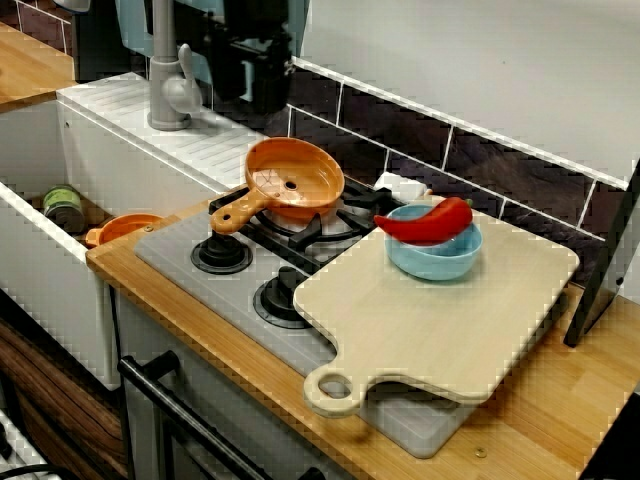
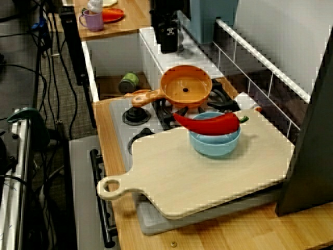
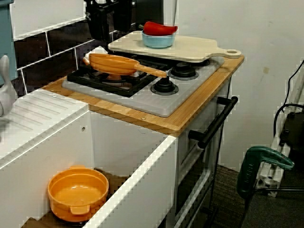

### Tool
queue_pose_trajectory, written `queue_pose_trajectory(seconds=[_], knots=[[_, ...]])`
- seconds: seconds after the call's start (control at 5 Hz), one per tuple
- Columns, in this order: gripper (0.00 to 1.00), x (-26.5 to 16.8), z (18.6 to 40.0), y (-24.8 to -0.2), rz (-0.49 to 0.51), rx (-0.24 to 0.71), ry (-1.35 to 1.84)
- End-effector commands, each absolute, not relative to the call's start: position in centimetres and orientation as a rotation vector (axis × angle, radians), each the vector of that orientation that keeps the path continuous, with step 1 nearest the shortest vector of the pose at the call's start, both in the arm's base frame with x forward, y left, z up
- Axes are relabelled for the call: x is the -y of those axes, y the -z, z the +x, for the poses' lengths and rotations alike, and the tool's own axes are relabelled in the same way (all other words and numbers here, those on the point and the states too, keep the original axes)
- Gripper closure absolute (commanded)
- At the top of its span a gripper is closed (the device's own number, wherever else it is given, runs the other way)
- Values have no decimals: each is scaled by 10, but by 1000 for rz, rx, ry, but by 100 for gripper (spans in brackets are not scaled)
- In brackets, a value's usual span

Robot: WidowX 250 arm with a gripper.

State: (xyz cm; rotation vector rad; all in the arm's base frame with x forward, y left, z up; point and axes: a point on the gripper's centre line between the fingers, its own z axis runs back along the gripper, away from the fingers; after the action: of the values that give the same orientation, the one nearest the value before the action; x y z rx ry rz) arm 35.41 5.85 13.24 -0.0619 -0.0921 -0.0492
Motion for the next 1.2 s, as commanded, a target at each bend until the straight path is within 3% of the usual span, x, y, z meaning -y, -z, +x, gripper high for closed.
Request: queue_pose_trajectory(seconds=[0.0,1.0], knots=[[0,-70,344,-146,-60,213,-12],[0,-60,364,-109,-28,285,-120]])
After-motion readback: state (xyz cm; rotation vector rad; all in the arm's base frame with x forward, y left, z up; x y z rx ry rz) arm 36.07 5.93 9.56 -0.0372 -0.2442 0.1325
